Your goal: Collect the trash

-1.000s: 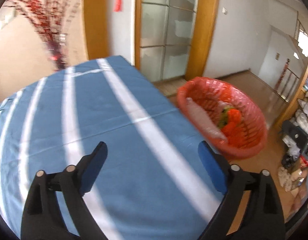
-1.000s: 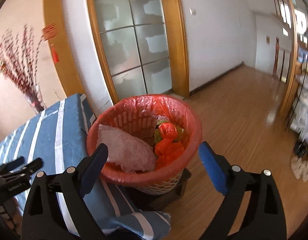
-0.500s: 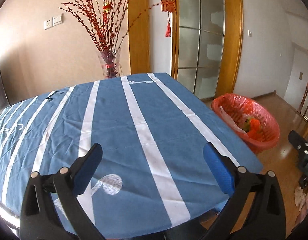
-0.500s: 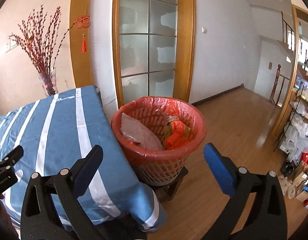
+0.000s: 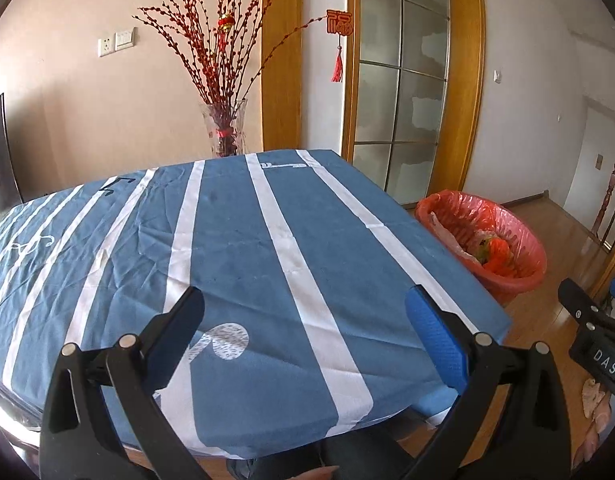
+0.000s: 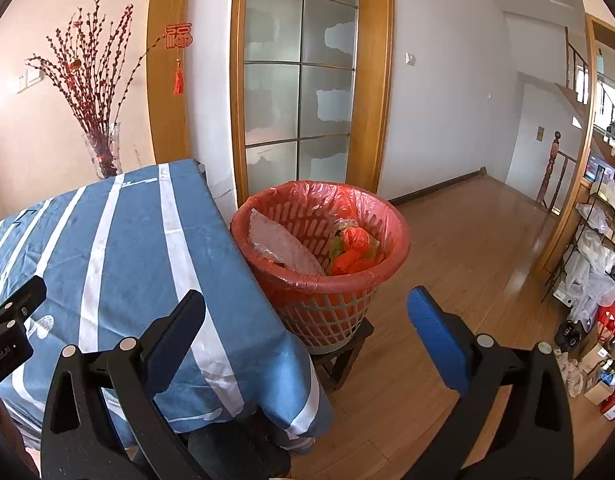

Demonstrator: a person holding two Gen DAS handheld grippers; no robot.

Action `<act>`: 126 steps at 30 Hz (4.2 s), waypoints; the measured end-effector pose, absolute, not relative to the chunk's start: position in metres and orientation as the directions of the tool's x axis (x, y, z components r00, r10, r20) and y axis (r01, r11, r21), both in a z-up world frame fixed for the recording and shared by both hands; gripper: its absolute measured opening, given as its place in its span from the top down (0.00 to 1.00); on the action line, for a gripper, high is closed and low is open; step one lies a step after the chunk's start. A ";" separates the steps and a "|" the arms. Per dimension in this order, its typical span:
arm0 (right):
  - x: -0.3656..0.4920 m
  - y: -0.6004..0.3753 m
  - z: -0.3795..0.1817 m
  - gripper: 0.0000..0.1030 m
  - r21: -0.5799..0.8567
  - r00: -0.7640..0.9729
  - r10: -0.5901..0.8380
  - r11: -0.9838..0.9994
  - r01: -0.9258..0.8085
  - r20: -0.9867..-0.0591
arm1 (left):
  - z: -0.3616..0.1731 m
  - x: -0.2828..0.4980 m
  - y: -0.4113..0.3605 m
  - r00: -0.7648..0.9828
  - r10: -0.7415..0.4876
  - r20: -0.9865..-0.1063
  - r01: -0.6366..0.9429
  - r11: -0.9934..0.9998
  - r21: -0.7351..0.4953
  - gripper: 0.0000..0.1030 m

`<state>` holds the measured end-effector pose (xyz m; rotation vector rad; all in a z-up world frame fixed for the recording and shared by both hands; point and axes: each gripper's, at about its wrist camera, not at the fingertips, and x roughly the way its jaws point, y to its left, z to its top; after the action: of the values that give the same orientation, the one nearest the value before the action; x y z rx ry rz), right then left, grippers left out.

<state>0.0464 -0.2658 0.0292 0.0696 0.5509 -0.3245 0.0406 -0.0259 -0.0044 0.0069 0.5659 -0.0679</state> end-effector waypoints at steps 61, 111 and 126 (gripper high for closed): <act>0.020 -0.261 0.028 0.03 0.001 0.836 -0.278 0.949 0.316 -0.473 | 0.001 0.009 -0.021 0.879 -0.024 -0.477 0.030 1.000 0.005 0.04; 0.020 -0.260 0.027 0.03 0.004 0.834 -0.275 0.949 0.315 -0.478 | -0.006 0.007 -0.025 0.872 -0.029 -0.488 0.032 0.999 -0.001 0.04; 0.020 -0.260 0.027 0.03 0.004 0.834 -0.275 0.949 0.315 -0.478 | -0.007 0.006 -0.025 0.871 -0.030 -0.491 0.033 0.999 -0.003 0.04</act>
<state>0.0199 -0.2600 0.0272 0.0840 0.4939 -0.3125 0.0064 -0.0255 -0.0069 0.0059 0.5131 -0.0332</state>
